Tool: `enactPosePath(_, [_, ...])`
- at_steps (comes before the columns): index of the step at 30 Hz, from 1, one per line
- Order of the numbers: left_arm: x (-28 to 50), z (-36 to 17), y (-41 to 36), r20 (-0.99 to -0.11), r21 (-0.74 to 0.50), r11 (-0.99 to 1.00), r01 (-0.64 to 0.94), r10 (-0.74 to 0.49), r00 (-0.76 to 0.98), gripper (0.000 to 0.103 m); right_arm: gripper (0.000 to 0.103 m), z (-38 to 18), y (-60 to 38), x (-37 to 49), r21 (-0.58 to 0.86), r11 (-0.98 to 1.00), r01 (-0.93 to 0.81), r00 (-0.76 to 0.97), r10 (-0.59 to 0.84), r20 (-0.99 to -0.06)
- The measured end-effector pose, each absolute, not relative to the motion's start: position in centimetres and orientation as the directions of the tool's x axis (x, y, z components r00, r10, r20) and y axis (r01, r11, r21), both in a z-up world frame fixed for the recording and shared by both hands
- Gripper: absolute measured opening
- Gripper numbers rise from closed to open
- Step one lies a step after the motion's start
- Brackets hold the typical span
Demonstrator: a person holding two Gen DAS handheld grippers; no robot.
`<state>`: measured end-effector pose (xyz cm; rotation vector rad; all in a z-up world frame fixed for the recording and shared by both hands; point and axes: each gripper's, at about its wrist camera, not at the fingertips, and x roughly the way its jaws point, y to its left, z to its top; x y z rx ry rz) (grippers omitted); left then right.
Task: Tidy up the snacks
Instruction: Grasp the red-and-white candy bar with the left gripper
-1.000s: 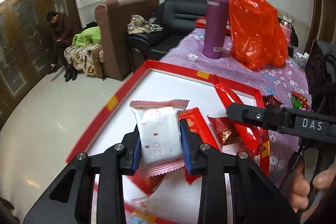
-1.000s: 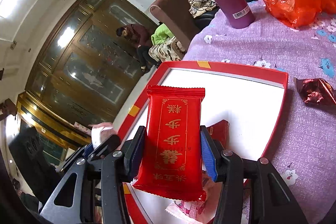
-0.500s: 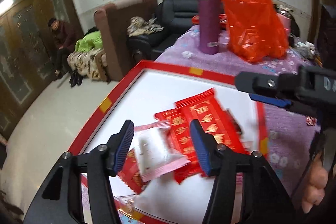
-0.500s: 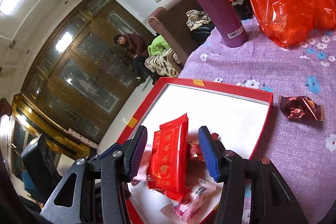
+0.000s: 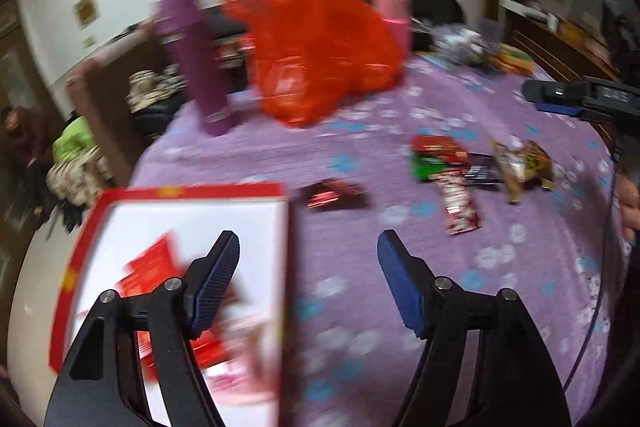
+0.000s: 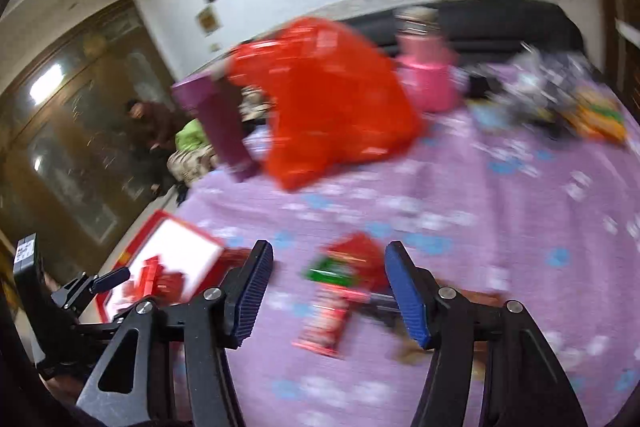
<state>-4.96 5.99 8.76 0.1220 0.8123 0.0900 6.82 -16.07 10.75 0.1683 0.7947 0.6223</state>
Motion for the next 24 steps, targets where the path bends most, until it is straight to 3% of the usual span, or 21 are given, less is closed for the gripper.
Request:
enactPosePath(2, [-3.2,8.1,3.5,-0.731,0.162,0.987,0.0,0.12,0.671,0.071,0.061,8.7,-19.7,8.7,0.447,0.799,-0.403,0.538,0.602,-0.591])
enactPosePath(5, [-1.0,7.2,0.7,-0.747,0.131,0.99,0.043,0.07,0.661,0.071,0.06,5.3,-22.7,11.8,0.536,0.808,-0.244,0.47,0.582,-0.664])
enactPosePath(7, [0.3,6.3,-0.9,-0.765,0.106,0.992,0.062,0.042,0.643,0.071,0.059,3.9,-23.6,12.8,0.604,0.772,-0.197,0.424,0.623,-0.657])
enactPosePath(10, [1.7,5.0,-2.5,-0.775,0.119,0.99,0.073,0.046,0.63,0.071,0.059,3.7,-24.0,13.2,0.576,0.803,-0.152,0.424,0.579,-0.696])
enactPosePath(14, [3.4,3.4,-3.5,-0.807,0.08,0.993,0.086,0.014,0.59,0.071,0.06,3.6,-23.5,13.0,0.56,0.816,-0.146,0.392,0.567,-0.724])
enactPosePath(20, [4.2,1.7,-3.7,-0.829,0.061,0.994,0.086,0.002,0.559,0.071,0.06,4.2,-22.4,12.3,0.683,0.679,-0.267,0.228,0.734,-0.64])
enactPosePath(21, [4.2,1.7,-3.4,-0.828,0.065,0.995,0.079,0.009,0.561,0.069,0.06,4.3,-22.5,12.2,0.672,0.689,-0.271,0.239,0.725,-0.646])
enactPosePath(23, [4.3,1.8,-2.6,-0.825,0.05,0.996,0.074,-0.001,0.565,0.044,0.06,4.4,-22.5,12.2,0.646,0.715,-0.269,0.256,0.699,-0.667])
enactPosePath(24, [4.3,1.9,-2.1,-0.827,0.039,0.997,0.073,-0.008,0.562,0.04,0.06,4.4,-22.6,12.2,0.633,0.729,-0.26,0.269,0.685,-0.677])
